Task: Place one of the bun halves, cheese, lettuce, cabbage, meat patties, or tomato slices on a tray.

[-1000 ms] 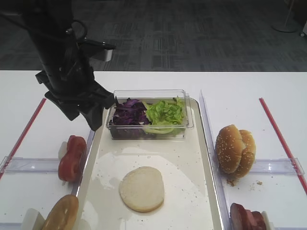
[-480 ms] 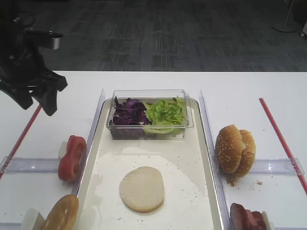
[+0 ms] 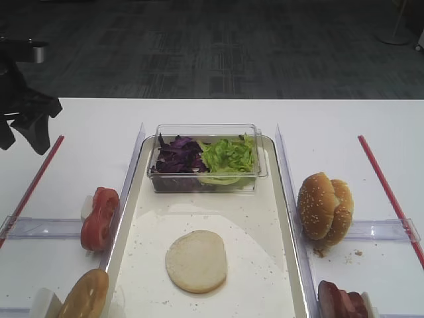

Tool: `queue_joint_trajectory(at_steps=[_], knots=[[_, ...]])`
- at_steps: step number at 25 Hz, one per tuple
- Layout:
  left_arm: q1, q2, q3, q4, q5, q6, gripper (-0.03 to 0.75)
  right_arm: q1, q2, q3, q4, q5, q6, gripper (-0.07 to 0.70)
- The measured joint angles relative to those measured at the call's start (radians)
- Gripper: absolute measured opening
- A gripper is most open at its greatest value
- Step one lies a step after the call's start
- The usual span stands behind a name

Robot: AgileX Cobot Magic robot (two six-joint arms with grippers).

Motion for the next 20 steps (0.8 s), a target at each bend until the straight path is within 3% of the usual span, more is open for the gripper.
queue_joint_trajectory(at_steps=[9,20], knots=[[0.0,-0.032,0.0,-0.008,0.0,0.02,0.44,0.0,0.0,0.0,0.0,0.0,0.0,0.552],[0.0,-0.222,0.0,-0.02,0.012,0.031,0.462,0.0,0.0,0.0,0.0,0.0,0.0,0.552]])
